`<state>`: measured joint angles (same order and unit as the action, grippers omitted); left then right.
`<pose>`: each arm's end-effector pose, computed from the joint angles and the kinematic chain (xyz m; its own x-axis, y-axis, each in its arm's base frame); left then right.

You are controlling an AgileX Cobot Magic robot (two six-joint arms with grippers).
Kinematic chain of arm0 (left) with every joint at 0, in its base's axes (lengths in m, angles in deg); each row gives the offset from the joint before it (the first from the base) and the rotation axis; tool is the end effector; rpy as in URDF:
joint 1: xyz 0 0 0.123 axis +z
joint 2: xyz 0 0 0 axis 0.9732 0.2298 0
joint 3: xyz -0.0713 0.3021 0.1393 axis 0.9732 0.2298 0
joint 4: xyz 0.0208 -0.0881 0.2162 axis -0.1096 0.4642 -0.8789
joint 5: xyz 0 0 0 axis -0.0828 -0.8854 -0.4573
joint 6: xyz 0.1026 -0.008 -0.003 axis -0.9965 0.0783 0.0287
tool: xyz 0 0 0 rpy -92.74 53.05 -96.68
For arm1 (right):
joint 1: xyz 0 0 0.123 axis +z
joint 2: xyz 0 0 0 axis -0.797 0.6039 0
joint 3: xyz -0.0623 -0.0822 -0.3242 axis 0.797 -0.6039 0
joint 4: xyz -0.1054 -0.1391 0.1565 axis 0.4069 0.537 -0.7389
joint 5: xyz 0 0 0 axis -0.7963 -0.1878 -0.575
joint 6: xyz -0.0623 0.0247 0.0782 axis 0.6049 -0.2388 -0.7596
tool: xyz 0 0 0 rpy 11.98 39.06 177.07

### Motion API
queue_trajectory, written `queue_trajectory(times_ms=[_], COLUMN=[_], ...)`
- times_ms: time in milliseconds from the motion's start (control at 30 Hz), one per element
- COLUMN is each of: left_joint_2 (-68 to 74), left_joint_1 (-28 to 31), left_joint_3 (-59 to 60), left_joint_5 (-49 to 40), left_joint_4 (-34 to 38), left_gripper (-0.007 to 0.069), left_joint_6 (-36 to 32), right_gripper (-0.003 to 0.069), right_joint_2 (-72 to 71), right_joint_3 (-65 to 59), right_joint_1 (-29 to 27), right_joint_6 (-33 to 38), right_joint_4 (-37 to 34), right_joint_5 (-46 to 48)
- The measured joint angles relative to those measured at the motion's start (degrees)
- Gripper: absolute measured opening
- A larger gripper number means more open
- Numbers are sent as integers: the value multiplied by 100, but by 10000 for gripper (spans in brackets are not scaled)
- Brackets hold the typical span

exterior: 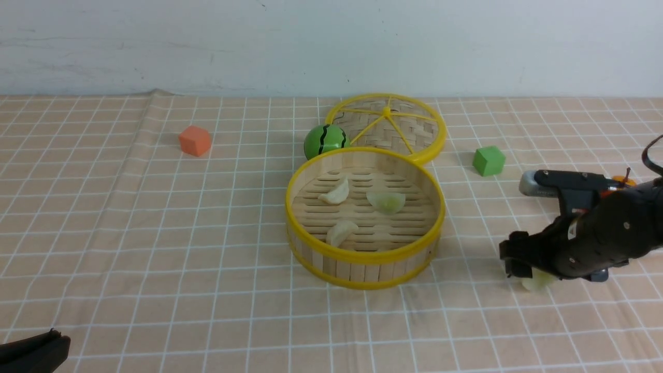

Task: Put the dumplings into the steamer on the table with the brown tablecloth.
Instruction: 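Reach for and grasp a dumpling lying on the table beside the steamer, then place the dumpling in the bamboo steamer basket with the right gripper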

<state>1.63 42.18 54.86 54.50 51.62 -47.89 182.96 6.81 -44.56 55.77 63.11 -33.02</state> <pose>0.0253 0.0050 0.2773 -0.2822 0.2602 -0.9234 0.4376 0.8915 0.1174 0.3555 0.0498 0.2097 -0.8426 0.1616 -0.5138 0.1074 0.9852 0.1337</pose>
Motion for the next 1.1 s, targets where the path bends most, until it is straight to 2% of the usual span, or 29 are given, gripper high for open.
queue_trajectory(times_ms=[167,200,533,667,700,800,933,1100], left_joint_2=[0,0,0,0,0,0,0,0], left_joint_1=[0,0,0,0,0,0,0,0], left_joint_3=[0,0,0,0,0,0,0,0], left_joint_5=[-11,-11,7,84,98,116,130,130], left_joint_4=[0,0,0,0,0,0,0,0], left_gripper=[20,20,20,21,21,24,29,35], left_joint_6=[0,0,0,0,0,0,0,0], right_gripper=[298,282,279,276,276,274,273,272], right_joint_2=[-13,-43,-822,-1313,-1388,-1375,-902,-124], right_joint_3=[52,58,35,62,98,108,108,133], right_joint_1=[0,0,49,397,702,1080,1714,1865], right_joint_6=[16,16,16,16,16,16,10,4], right_joint_4=[-78,-100,-146,-391,-502,-550,-568,-528], right_joint_5=[65,126,498,272,-8,-534,-1983,-3062])
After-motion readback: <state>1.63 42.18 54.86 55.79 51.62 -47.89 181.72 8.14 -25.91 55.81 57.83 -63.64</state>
